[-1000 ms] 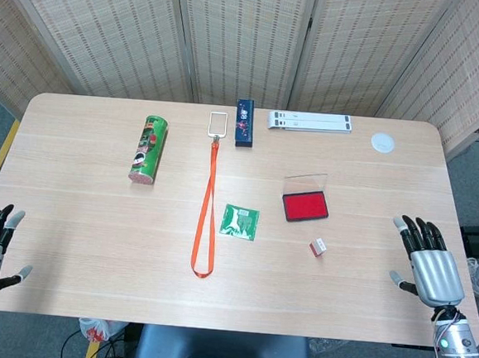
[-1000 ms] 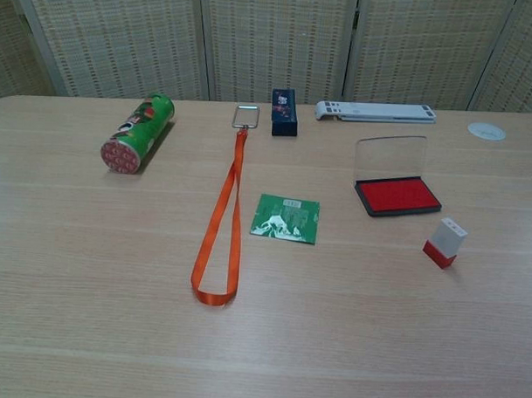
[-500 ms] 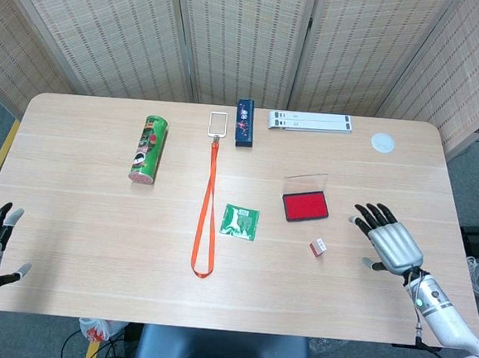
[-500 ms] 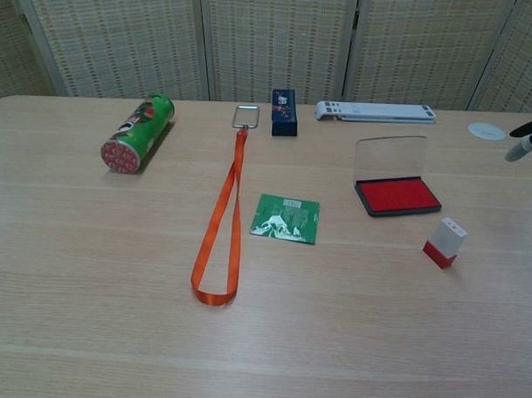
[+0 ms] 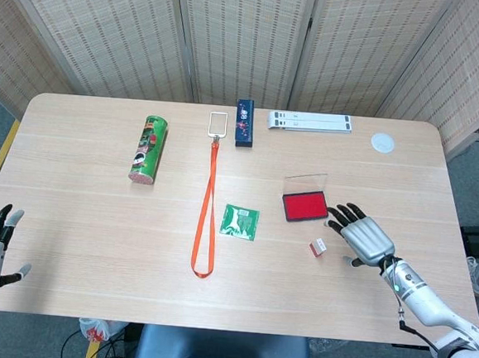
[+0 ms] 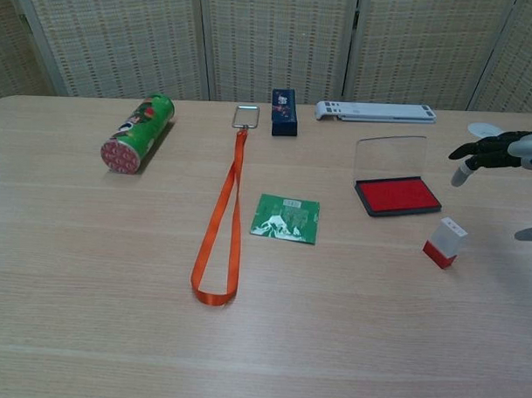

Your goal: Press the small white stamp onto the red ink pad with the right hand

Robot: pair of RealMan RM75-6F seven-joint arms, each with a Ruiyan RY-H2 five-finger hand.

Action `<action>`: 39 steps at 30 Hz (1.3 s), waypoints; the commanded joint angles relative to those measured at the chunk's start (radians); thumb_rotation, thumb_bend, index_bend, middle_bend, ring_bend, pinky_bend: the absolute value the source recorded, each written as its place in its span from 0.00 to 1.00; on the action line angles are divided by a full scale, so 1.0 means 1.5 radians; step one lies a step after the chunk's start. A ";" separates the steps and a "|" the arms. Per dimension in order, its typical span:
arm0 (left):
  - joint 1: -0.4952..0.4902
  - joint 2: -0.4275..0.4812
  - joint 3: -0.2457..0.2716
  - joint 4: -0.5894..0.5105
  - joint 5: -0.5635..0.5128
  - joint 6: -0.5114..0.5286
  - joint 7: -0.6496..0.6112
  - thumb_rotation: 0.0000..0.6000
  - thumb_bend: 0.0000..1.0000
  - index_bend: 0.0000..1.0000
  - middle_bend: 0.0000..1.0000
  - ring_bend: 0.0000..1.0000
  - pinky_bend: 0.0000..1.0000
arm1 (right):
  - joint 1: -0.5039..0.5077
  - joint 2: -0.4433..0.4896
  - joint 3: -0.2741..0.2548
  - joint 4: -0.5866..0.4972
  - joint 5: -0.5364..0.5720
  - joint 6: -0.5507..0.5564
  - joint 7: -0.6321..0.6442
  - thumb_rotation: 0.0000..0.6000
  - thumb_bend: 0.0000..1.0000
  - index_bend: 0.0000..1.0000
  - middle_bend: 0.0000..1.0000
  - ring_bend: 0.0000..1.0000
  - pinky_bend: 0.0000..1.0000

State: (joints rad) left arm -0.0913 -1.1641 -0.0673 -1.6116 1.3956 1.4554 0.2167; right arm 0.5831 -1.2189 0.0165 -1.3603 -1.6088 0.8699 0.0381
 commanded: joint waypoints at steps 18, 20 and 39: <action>0.006 0.006 0.006 -0.005 0.017 0.016 -0.013 1.00 0.20 0.09 0.05 0.07 0.27 | 0.042 -0.079 -0.019 0.074 0.012 -0.031 0.017 1.00 0.21 0.24 0.03 0.00 0.00; 0.005 0.006 0.006 -0.005 0.015 0.013 -0.012 1.00 0.20 0.09 0.05 0.07 0.27 | 0.043 -0.085 -0.020 0.079 0.013 -0.029 0.019 1.00 0.21 0.25 0.03 0.00 0.00; 0.010 0.010 0.011 -0.005 0.030 0.024 -0.026 1.00 0.20 0.08 0.05 0.07 0.27 | 0.057 -0.127 -0.023 0.126 0.022 -0.016 0.012 1.00 0.22 0.53 0.12 0.00 0.00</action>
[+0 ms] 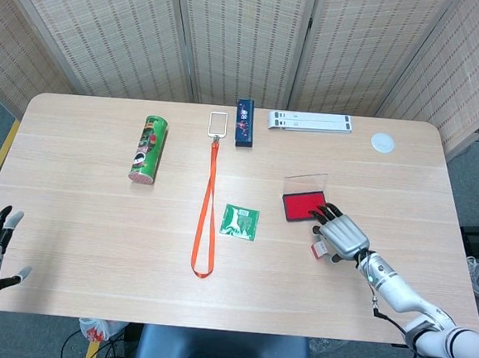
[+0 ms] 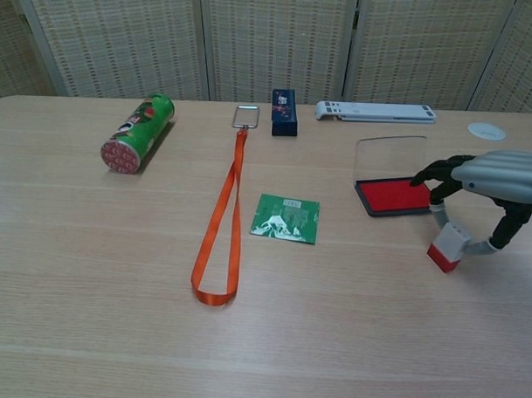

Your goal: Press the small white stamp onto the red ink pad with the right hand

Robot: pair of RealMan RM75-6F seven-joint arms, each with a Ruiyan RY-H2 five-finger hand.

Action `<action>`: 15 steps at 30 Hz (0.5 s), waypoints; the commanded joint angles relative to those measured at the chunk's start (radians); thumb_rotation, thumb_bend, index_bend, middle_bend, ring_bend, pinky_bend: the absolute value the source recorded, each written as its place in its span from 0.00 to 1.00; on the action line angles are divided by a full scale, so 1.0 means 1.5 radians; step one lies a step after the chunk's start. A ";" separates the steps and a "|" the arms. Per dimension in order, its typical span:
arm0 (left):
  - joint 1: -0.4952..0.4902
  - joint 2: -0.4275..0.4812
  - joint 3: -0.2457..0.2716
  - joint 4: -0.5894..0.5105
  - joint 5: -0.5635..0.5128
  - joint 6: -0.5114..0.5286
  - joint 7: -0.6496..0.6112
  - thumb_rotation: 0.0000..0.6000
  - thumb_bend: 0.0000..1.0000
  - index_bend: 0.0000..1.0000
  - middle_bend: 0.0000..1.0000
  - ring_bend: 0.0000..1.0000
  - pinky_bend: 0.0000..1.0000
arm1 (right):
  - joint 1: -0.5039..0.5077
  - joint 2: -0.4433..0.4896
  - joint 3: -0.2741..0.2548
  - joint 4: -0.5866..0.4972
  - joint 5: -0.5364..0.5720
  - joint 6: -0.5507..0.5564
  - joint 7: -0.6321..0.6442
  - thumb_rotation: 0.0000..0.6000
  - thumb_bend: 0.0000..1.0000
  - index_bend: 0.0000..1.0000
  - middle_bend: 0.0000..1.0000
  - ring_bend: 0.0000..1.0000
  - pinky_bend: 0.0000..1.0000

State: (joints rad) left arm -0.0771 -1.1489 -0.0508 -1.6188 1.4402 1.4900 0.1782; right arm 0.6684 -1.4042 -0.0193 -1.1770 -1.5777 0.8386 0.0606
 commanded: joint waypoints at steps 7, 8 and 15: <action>0.002 0.000 0.002 0.000 0.004 0.003 -0.001 1.00 0.20 0.08 0.05 0.07 0.27 | -0.002 -0.007 0.009 0.008 0.001 0.036 -0.004 1.00 0.24 0.66 0.36 0.08 0.00; 0.003 0.000 0.002 -0.001 0.004 0.004 -0.001 1.00 0.20 0.08 0.05 0.07 0.27 | -0.002 -0.006 0.011 0.007 0.000 0.044 -0.002 1.00 0.24 0.67 0.39 0.10 0.00; 0.001 0.000 0.002 0.000 0.001 -0.001 0.001 1.00 0.20 0.08 0.05 0.07 0.27 | -0.008 0.016 0.030 -0.007 -0.004 0.098 0.020 1.00 0.25 0.76 0.78 0.54 0.51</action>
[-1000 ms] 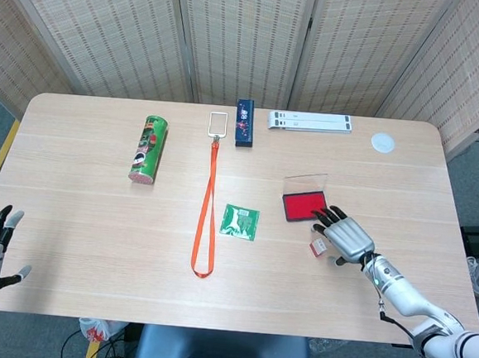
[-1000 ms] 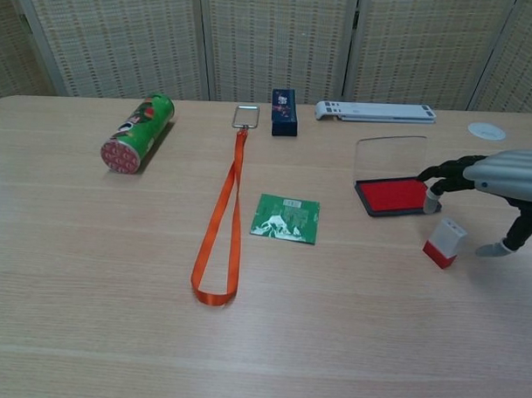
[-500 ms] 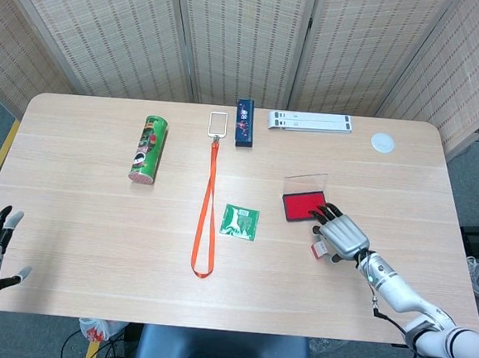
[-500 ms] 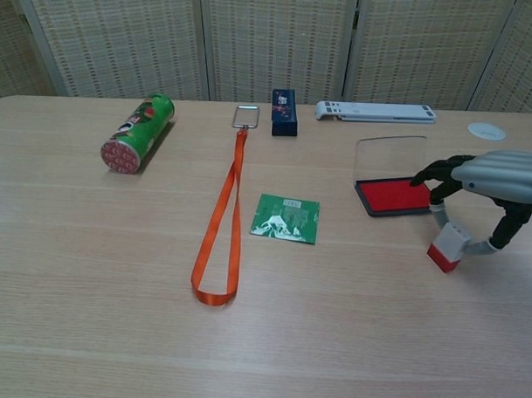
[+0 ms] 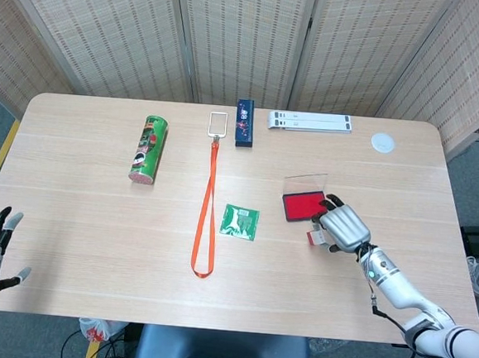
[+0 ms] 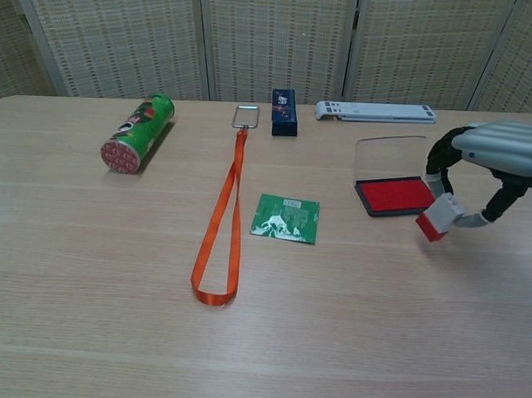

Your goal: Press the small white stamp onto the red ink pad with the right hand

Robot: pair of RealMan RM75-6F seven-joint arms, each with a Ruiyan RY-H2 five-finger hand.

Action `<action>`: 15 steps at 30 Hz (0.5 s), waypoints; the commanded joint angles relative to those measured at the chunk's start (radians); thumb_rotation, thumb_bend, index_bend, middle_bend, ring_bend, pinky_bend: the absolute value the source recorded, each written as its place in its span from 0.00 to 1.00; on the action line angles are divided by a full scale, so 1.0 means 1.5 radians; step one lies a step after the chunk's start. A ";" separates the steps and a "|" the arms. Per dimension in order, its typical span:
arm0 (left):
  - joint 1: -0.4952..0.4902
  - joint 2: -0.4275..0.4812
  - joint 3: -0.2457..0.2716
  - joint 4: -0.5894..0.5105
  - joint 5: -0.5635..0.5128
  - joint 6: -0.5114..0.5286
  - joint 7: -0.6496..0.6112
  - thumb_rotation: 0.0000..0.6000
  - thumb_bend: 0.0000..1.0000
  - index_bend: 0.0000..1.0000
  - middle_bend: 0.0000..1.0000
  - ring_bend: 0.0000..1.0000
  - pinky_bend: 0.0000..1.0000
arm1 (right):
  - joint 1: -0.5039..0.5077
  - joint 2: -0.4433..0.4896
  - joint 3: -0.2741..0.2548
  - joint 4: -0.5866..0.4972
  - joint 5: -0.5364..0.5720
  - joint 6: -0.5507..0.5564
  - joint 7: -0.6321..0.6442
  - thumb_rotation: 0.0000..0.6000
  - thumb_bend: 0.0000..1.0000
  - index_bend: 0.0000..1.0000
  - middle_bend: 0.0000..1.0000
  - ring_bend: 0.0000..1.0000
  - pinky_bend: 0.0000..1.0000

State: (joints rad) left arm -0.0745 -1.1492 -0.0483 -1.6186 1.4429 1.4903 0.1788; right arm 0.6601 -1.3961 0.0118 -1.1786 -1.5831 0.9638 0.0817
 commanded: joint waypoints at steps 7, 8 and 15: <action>-0.001 -0.001 0.000 -0.001 0.000 -0.002 0.003 1.00 0.20 0.08 0.05 0.07 0.27 | 0.009 0.025 0.037 -0.011 0.029 0.011 0.019 1.00 0.29 0.92 1.00 0.86 0.84; -0.001 -0.001 0.000 -0.001 -0.001 -0.003 0.004 1.00 0.20 0.08 0.05 0.07 0.27 | 0.014 0.029 0.042 -0.013 0.039 -0.001 0.024 1.00 0.30 0.93 1.00 0.87 0.86; -0.001 0.002 0.001 -0.003 0.001 -0.004 0.000 1.00 0.20 0.08 0.05 0.07 0.27 | 0.057 0.052 0.075 -0.026 0.141 -0.137 0.030 1.00 0.33 0.94 1.00 0.89 0.88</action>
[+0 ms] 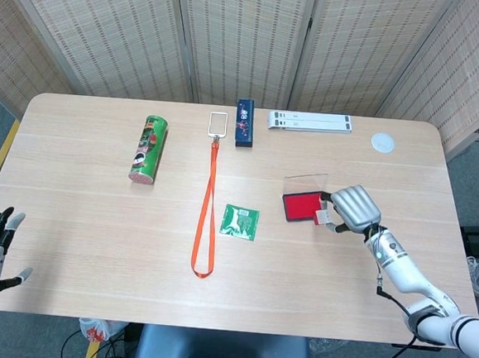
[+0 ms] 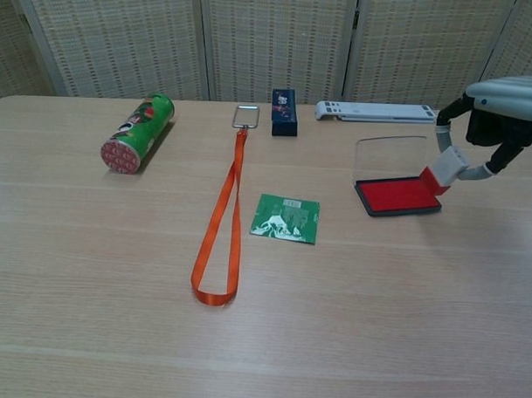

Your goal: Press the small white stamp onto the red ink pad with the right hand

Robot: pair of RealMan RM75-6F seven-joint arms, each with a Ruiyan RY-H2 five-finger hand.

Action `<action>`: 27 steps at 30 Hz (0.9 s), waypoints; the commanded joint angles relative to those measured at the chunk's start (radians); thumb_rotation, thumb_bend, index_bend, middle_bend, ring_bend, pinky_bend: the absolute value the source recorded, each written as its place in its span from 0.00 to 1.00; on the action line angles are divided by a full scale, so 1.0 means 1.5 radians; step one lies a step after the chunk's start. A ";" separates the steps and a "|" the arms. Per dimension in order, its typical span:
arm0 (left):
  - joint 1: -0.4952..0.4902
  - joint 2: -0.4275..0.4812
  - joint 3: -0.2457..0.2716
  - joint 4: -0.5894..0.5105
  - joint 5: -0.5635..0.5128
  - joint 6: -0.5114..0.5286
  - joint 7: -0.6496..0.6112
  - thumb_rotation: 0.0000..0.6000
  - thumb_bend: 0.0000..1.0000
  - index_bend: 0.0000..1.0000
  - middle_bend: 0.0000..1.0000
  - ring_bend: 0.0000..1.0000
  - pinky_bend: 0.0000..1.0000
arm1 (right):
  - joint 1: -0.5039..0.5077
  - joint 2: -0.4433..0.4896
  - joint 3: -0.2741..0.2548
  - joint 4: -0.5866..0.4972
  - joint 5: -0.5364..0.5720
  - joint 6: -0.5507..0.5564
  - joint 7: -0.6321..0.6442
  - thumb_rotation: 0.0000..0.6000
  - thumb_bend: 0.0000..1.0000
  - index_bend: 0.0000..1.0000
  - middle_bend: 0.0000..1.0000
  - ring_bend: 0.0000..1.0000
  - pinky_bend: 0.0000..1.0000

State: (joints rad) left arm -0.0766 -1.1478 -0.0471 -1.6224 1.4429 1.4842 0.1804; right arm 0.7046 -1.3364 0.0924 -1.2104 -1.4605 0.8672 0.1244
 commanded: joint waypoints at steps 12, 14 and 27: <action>0.003 0.011 0.007 -0.006 0.019 0.006 -0.022 1.00 0.20 0.08 0.05 0.07 0.27 | 0.102 -0.040 0.051 0.073 0.202 -0.207 -0.089 1.00 0.35 0.94 1.00 0.89 0.88; 0.004 0.012 0.008 -0.006 0.022 0.008 -0.026 1.00 0.20 0.08 0.05 0.07 0.27 | 0.108 -0.051 0.051 0.085 0.215 -0.215 -0.099 1.00 0.35 0.94 1.00 0.89 0.88; 0.006 0.016 0.011 -0.010 0.031 0.012 -0.033 1.00 0.20 0.08 0.05 0.07 0.27 | 0.137 -0.114 0.047 0.165 0.246 -0.253 -0.118 1.00 0.35 0.94 1.00 0.89 0.88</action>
State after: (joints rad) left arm -0.0676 -1.1242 -0.0302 -1.6369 1.4890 1.5018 0.1313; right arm 0.9066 -1.5006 0.1632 -0.9689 -1.0940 0.4936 -0.0523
